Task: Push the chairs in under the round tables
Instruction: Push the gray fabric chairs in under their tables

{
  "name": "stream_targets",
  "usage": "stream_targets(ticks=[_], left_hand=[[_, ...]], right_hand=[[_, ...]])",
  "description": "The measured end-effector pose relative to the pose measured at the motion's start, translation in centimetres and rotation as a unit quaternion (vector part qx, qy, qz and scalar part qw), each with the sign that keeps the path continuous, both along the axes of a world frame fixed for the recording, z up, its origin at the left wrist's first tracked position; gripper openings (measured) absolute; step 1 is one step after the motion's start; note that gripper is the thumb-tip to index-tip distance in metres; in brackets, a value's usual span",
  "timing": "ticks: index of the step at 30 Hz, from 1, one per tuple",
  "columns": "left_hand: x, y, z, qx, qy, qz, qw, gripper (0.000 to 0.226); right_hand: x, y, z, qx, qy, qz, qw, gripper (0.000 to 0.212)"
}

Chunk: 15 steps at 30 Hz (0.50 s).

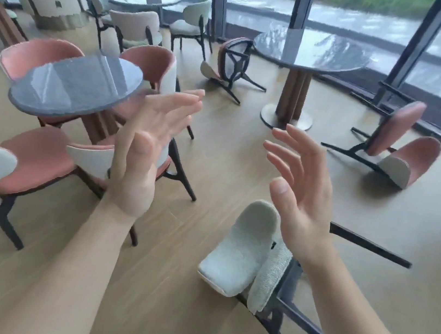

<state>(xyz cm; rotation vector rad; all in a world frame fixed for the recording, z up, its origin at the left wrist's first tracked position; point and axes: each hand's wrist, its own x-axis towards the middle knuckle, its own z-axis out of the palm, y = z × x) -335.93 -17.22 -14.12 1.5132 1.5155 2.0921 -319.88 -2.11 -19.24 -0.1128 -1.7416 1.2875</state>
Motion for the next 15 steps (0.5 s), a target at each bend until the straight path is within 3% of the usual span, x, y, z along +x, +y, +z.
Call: stream_targets(ticks=[8, 15], left_hand=[[-11.8, 9.7, -0.6, -0.036, 0.014, -0.096, 0.995, 0.08], [-20.1, 18.2, -0.4, -0.043, 0.022, -0.194, 0.98, 0.073]], right_hand=[[-10.6, 6.8, -1.8, -0.02, 0.049, -0.102, 0.993, 0.084], [-16.5, 11.4, -2.2, -0.025, 0.038, -0.183, 0.982, 0.081]])
